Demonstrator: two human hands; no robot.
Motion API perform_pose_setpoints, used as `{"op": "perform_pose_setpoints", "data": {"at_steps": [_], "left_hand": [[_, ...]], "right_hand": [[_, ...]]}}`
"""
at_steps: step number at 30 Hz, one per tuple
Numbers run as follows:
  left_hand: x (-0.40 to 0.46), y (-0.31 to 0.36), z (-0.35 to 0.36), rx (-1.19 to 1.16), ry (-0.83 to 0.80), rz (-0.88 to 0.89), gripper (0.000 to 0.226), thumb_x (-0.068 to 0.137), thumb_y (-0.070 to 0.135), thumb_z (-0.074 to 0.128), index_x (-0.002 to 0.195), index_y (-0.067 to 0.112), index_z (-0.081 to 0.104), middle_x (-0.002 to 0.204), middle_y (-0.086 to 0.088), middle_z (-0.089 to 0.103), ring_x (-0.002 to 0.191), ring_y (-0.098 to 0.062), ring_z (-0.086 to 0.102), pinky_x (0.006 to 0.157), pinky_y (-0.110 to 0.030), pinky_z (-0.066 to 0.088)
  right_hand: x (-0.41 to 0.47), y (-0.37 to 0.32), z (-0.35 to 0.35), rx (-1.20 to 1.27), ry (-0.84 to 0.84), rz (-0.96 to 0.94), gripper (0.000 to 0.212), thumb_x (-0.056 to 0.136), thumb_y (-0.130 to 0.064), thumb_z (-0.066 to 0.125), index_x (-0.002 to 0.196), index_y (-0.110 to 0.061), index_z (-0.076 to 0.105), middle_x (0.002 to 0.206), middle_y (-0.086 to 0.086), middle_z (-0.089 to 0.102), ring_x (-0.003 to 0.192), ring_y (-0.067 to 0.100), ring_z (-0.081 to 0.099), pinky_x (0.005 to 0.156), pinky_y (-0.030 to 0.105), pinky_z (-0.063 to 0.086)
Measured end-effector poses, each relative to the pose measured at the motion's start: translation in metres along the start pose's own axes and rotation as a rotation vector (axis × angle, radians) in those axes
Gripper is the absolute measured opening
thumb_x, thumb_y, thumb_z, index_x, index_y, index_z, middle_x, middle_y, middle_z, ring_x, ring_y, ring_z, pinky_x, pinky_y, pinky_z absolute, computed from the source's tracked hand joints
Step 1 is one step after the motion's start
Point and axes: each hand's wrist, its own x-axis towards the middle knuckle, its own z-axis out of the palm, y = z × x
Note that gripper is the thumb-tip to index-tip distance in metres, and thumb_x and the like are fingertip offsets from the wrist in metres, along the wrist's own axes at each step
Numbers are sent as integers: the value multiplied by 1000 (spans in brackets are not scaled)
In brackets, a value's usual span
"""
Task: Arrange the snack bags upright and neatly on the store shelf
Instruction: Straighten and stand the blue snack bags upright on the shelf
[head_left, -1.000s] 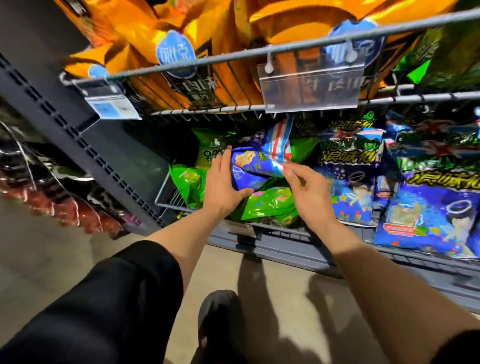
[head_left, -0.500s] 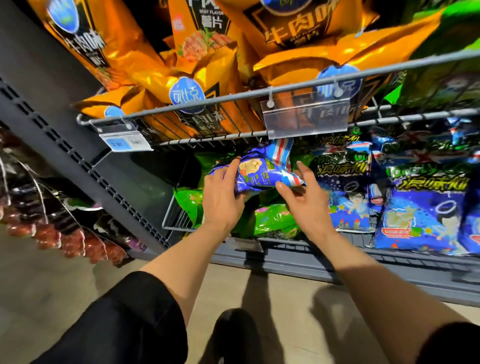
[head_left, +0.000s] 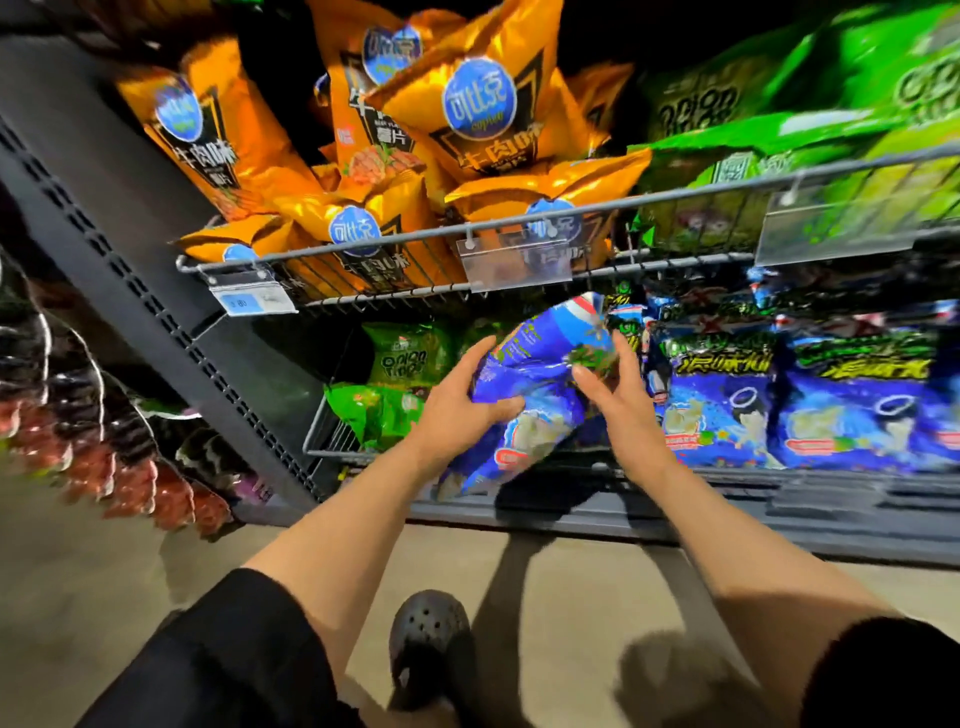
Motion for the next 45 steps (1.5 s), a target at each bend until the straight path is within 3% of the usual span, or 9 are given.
{"op": "perform_pose_setpoints", "data": {"at_steps": [7,9,12,18,22,28,33,38,45], "left_hand": [[-28,10,41,-538,-427,-407,37,84,23,64,119,13,59,101,-4,74,81,-17,72,74,-32,60],[-31,8,54,-583,-421,-485,20,90,26,59,103,13,65,86,-1,76,73,-12,72,68,-25,59],[-29,2,77,-566,-370,-436,49,72,46,69,111,16,66,104,-4,73,91,-18,70,90,-36,54],[-29,-2,108,-662,-125,-381,24,86,18,67,108,16,59,88,-9,75,65,-20,72,56,-32,58],[-16,-3,122,-677,-80,-405,28,84,11,68,112,5,62,100,-20,71,64,-22,71,57,-33,59],[33,-2,132,-507,95,-233,52,72,31,81,116,12,61,105,-6,72,87,-19,71,80,-38,59],[65,2,140,-497,84,-150,79,74,28,79,137,10,34,119,-8,62,96,-15,64,87,-32,54],[67,-36,130,98,195,67,73,76,24,77,137,6,41,137,-10,50,124,-17,46,102,-17,29],[68,-92,106,711,180,-33,86,68,36,79,139,11,38,145,-13,39,142,-30,23,118,-44,13]], "right_hand": [[-26,4,-61,421,-54,366,72,65,-48,76,128,-20,57,129,2,61,117,17,59,105,41,44],[-27,-1,-66,340,-47,371,62,66,-43,78,119,-14,62,114,5,69,107,23,64,103,46,44],[-25,2,-66,25,104,329,84,67,-50,78,135,-13,47,131,-2,54,123,18,50,108,41,39],[-24,28,-69,-199,134,254,64,70,-56,73,117,-15,61,117,-2,66,106,17,63,93,31,52],[-19,32,-74,-217,146,363,92,68,-69,66,135,-10,47,137,8,52,124,26,51,104,39,41],[2,20,-95,-168,2,313,74,69,-14,82,129,-15,40,113,-13,58,93,7,61,77,13,47],[42,18,-101,-177,289,145,99,49,-31,89,133,-17,37,120,8,63,107,25,63,93,47,52],[66,17,-98,-403,425,41,81,71,-24,80,137,-2,37,135,13,51,125,24,49,105,26,35],[62,68,-76,-850,326,75,70,79,-13,71,136,2,33,134,20,39,126,35,38,103,37,31]]}}
